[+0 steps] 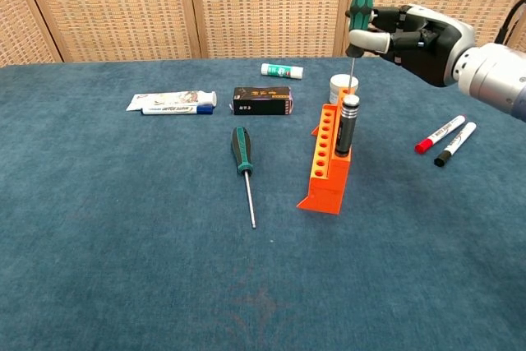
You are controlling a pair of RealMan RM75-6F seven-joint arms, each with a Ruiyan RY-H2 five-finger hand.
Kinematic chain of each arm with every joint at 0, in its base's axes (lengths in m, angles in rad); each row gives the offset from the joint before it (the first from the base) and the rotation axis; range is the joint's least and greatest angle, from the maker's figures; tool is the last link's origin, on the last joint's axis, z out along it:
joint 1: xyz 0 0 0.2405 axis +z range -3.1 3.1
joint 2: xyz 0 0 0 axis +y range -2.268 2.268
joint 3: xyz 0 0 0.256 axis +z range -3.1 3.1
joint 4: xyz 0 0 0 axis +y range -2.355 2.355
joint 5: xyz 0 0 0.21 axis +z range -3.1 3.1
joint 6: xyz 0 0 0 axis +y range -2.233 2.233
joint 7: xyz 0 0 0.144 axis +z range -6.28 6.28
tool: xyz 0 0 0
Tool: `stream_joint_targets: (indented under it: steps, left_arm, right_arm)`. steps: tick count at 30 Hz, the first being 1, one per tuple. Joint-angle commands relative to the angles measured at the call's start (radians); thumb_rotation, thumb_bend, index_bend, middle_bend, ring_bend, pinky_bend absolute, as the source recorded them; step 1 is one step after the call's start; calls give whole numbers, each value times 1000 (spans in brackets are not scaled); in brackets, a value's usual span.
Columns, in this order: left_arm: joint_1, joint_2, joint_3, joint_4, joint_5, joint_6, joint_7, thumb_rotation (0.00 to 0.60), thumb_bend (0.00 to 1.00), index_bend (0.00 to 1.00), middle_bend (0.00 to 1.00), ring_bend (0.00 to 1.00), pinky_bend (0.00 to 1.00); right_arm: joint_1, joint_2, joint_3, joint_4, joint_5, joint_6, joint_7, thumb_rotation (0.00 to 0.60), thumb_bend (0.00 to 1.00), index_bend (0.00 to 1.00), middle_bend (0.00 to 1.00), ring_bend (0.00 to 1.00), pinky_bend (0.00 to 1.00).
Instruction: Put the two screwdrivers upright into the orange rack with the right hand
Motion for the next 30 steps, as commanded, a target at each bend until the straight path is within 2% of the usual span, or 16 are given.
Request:
stream_joint_targets:
  steps: [1, 13, 18, 30]
  left_arm:
    - [0, -1, 0, 1, 0, -1, 1, 600, 0, 0, 0, 0, 0]
    - [-3, -4, 3, -1, 2, -4, 8, 600, 0, 0, 0, 0, 0]
    - [-2, -3, 4, -2, 4, -2, 7, 600, 0, 0, 0, 0, 0]
    - [-2, -1, 6, -1, 6, -3, 3, 600, 0, 0, 0, 0, 0]
  right_arm:
    - [-11, -15, -20, 26, -23, 33, -7, 600, 418, 718, 21, 0, 0]
    - [-42, -73, -89, 120, -89, 120, -70, 600, 419, 718, 21, 0, 0]
    - [-48, -106, -101, 154, -97, 148, -81, 600, 415, 718, 21, 0, 0]
    - [-40, -122, -120, 174, -98, 124, -143, 600, 413, 718, 21, 0, 0]
